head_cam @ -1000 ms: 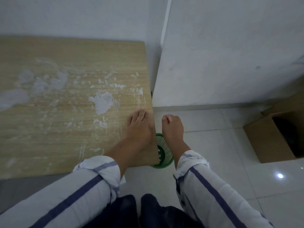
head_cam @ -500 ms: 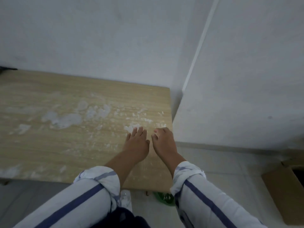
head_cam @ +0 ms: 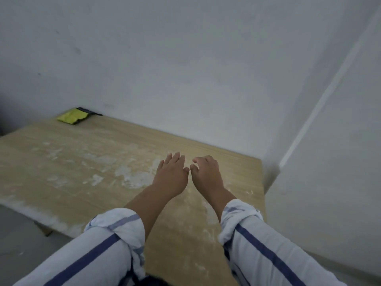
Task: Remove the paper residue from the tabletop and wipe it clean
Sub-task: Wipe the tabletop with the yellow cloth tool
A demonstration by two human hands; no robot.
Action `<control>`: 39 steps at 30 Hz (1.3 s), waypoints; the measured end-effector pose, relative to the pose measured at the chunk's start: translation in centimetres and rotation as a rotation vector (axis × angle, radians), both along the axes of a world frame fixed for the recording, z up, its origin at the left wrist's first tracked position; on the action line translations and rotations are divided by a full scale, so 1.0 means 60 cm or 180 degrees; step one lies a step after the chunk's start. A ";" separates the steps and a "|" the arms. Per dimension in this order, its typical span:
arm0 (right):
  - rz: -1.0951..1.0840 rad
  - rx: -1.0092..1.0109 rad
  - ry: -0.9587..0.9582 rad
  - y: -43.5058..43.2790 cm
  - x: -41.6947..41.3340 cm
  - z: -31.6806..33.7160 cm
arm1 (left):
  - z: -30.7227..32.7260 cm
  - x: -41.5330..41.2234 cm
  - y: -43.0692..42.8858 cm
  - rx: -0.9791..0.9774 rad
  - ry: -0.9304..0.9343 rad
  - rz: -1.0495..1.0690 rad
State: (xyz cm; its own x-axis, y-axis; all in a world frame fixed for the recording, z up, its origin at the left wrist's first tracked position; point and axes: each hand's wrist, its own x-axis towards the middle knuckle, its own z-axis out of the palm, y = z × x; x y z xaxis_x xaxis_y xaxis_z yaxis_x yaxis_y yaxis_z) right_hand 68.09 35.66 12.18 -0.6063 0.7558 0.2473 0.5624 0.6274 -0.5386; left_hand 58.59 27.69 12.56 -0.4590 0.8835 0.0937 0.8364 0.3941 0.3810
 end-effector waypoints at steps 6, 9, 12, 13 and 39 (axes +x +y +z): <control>-0.0003 -0.0065 -0.0157 0.027 -0.208 -0.033 | -0.021 -0.217 0.022 -0.0027 0.0013 0.0015; -0.0077 -0.0245 -0.0221 0.026 -0.329 -0.056 | -0.041 -0.342 0.022 -0.0196 -0.0026 -0.0009; -0.0072 -0.0342 -0.0249 0.013 -0.441 -0.071 | -0.061 -0.458 0.013 -0.0443 -0.0061 0.0024; -0.0080 -0.0398 -0.0237 0.009 -0.474 -0.074 | -0.066 -0.493 0.010 -0.0507 -0.0089 0.0046; 0.0433 -0.0958 -0.0413 -0.049 -1.112 -0.174 | -0.171 -1.139 -0.062 -0.0557 -0.0804 0.1077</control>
State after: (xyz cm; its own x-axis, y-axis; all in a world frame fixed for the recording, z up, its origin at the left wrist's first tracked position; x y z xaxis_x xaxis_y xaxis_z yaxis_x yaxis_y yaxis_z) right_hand 1.36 32.70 1.75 -0.7182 0.6933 -0.0598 0.5605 0.5253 -0.6402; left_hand -9.75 23.97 2.32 -0.7138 0.6725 -0.1956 0.5389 0.7058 0.4598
